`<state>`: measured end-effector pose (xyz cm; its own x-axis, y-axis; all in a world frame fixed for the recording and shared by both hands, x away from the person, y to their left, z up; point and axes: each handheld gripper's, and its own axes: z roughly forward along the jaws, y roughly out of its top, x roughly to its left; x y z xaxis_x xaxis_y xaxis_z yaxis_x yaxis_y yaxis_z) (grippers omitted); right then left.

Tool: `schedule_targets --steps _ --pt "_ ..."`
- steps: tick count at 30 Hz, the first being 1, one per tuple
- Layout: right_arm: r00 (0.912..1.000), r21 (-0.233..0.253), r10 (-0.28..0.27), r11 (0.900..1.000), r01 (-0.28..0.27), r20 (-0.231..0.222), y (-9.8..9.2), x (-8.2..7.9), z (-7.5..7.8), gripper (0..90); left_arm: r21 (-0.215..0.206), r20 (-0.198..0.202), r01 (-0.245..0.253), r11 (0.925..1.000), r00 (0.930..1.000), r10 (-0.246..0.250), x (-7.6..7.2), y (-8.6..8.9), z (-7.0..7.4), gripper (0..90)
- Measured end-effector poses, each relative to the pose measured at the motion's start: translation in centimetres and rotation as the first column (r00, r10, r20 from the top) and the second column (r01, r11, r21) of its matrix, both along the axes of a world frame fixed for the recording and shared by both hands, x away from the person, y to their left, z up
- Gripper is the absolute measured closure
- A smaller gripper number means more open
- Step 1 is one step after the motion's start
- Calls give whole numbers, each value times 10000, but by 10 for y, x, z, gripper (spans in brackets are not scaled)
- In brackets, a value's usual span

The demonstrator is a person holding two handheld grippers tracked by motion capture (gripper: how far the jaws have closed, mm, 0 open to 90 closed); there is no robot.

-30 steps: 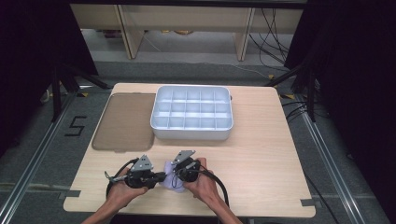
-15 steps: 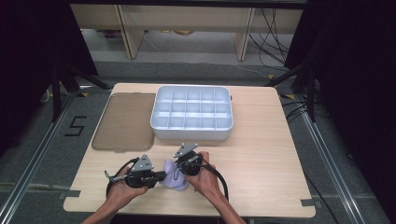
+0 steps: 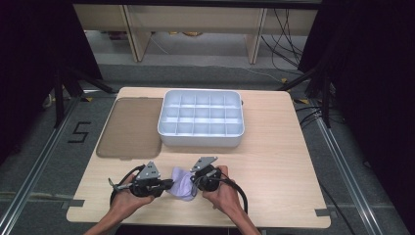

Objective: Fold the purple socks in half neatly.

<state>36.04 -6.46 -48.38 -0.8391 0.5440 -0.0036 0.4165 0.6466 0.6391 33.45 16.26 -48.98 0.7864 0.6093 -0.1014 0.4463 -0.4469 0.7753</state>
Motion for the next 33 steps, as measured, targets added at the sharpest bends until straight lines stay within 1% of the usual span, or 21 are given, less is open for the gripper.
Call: schedule_targets --steps 2,3,5,6,9,11,12,13,15,18,20,21,22,23,24,25,28,29,30,31,33 --pt "10000 -34 -10 10000 10 -11 0 1 -3 900 173 67 69 9998 10000 -70 0 1 2 849" --pt "9999 -130 3 9999 -6 -169 0 2 -5 900 300 138 104 9995 9998 -108 0 0 3 849" --pt "9995 -169 31 9999 -36 -305 1 3 -8 900 314 189 279 9991 9994 -285 1 -1 5 849" --pt "9996 -200 44 9998 -50 -296 2 3 -8 900 225 191 131 9997 9997 -136 0 -3 5 849" --pt "9992 -141 -213 9997 209 -327 3 3 -10 900 63 371 256 9997 9990 -258 0 -11 9 849" --pt "9992 -132 -129 9998 124 -376 3 4 -9 900 217 427 424 9989 9982 -433 0 -16 12 850" --pt "9990 -131 -126 9998 121 -426 3 4 -9 900 4 443 354 9994 9984 -354 -1 -21 11 850" --pt "9991 -120 -117 9999 112 -418 3 4 -9 900 274 554 693 9972 9960 -707 -1 -26 12 850" --pt "9989 -110 -111 9999 106 -458 2 5 -9 900 274 517 690 9972 9962 -704 -2 -30 12 850" --pt "9985 -37 -157 9999 156 -520 2 5 -9 900 332 531 957 9949 9938 -973 -2 -40 9 849" --pt "9984 23 -124 9999 126 -559 1 6 -10 900 456 494 1118 9927 9923 -1140 -3 -46 7 850" --pt "9969 148 -339 9993 350 -706 1 5 -10 900 468 446 1095 9929 9928 -1116 -4 -49 5 850" --pt "9976 147 -158 9998 168 -680 -1 7 -10 900 597 473 1271 9901 9904 -1300 -4 -49 4 850" --pt "9974 262 -236 9993 254 -675 -1 7 -11 900 708 425 1241 9897 9910 -1273 -4 -51 2 849" --pt "9951 206 -366 9990 387 -917 -2 7 -9 900 725 434 1326 9885 9898 -1359 -3 -52 1 849" --pt "9966 278 -275 9992 297 -778 -4 8 -8 900 793 333 1273 9887 9909 -1303 -3 -53 -1 849" --pt "9970 441 -356 9983 387 -688 -9 11 -6 900 895 330 1297 9875 9906 -1331 -2 -55 -3 847" --pt "9955 511 -513 9972 555 -801 -11 10 -4 900 793 249 1344 9877 9903 -1367 -1 -56 -4 847" --pt "9958 666 -628 9955 673 -670 -12 11 -4 900 916 265 1311 9871 9906 -1340 -1 -57 -5 847" --pt "9966 688 -606 9956 644 -558 -14 12 -1 900 1034 323 1452 9840 9883 -1492 0 -57 -5 847" --pt "9970 839 -667 9940 698 -395 -18 14 7 900 939 229 1373 9861 9899 -1400 -1 -59 -7 846"
